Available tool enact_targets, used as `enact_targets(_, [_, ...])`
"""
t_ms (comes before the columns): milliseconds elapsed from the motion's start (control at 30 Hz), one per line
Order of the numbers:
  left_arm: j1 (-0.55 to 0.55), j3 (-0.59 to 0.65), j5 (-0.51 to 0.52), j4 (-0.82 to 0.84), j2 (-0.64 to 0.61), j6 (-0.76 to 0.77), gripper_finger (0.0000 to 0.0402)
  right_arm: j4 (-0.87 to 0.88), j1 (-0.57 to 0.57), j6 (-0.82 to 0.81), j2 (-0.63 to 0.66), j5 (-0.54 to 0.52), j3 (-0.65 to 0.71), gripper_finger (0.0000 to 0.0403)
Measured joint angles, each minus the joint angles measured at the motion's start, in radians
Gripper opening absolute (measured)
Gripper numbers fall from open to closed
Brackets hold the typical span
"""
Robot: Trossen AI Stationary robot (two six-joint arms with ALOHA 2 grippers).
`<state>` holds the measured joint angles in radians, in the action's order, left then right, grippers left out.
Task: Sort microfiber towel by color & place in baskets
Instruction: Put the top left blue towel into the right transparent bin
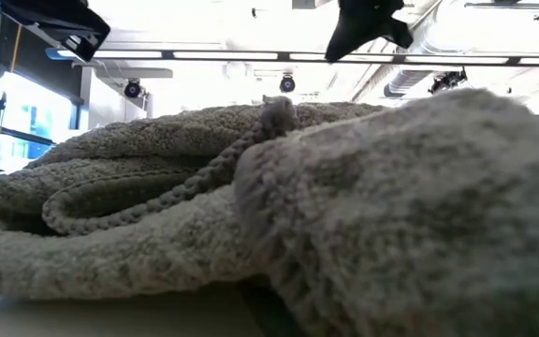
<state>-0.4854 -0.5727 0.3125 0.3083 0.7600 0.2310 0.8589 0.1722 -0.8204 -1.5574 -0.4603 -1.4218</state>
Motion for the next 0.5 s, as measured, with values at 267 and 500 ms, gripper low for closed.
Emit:
enact_targets(267, [0.0, 0.038, -0.098, 0.085, -0.127, -0.059, 0.0, 0.208, -0.037, -0.248, -0.28, 0.046, -0.246, 0.0001])
enact_targets(500, [0.0, 0.038, -0.098, 0.132, -0.166, -0.053, 0.0, 0.207, -0.079, -0.274, -0.424, 0.18, -0.266, 0.0048])
